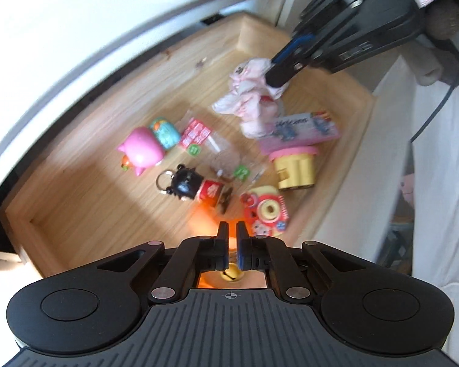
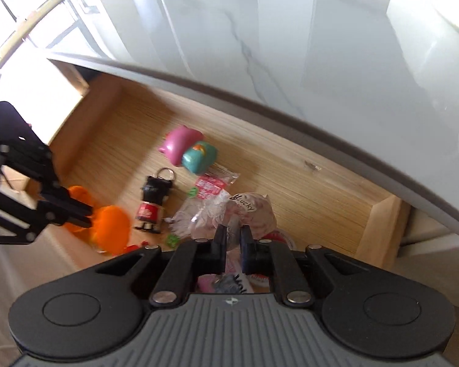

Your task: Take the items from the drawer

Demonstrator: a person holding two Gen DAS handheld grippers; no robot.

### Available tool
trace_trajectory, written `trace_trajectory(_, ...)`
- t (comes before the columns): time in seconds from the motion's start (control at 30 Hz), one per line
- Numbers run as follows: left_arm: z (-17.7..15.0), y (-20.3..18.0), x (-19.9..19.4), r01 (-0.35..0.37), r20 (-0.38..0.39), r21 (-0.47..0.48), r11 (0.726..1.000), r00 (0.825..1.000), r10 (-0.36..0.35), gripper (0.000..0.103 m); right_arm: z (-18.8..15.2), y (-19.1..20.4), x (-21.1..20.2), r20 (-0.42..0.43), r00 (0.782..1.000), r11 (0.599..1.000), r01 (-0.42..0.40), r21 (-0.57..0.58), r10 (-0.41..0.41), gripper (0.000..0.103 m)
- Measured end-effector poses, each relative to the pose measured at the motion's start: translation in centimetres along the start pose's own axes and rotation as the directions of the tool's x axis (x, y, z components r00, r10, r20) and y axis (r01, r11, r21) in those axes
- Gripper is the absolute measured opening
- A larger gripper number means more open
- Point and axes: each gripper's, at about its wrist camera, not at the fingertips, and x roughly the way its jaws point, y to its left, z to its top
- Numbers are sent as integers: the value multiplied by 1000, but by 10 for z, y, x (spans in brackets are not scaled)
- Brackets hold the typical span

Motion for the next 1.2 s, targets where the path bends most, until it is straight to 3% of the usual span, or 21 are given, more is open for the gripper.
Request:
trace_trajectory(0.1, 1, -7, -12, -27, 37, -1, 1000, 999, 27, 6, -11, 3, -43, 86, 996, 999, -29, -15, 30, 7)
trace_trajectory(0.23, 2, -1, -18, -70, 22, -29, 997, 997, 70, 7, -23, 6, -81, 162, 987, 1000, -5, -20, 9, 7)
trace_trajectory(0.37, -4, 20, -12, -149, -28, -107, 983, 989, 147, 8, -40, 10, -82, 155, 988, 999, 17, -32, -12, 7)
trace_trajectory(0.43, -6, 28, -8, -183, -24, -139, 973, 983, 181, 14, -43, 14, -73, 146, 989, 999, 39, -32, -33, 7)
trace_trajectory(0.6, 6, 39, -1, -87, 29, -196, 977, 995, 95, 15, -50, 13, -49, 133, 990, 999, 47, -15, -45, 7)
trace_trajectory(0.7, 19, 39, 8, -37, 14, -237, 971, 999, 42, 15, -56, 12, -42, 132, 990, 999, 51, 4, -51, 7)
trace_trajectory(0.87, 28, 22, 20, -149, -26, -88, 985, 989, 147, 16, -63, 9, -29, 142, 989, 999, 46, 16, -48, 7)
trace_trajectory(0.93, 32, 28, 22, -88, -25, -176, 981, 996, 85, 16, -66, 7, -23, 139, 989, 999, 36, 25, -39, 7)
trace_trajectory(1.03, 36, 40, 32, -33, -35, -369, 929, 999, 21, 16, -66, 5, -15, 122, 992, 999, 34, 36, -38, 7)
trace_trajectory(1.2, 42, 45, 50, -122, -131, -557, 822, 990, 58, 16, -67, 4, -13, 134, 991, 999, 17, 38, -22, 13)
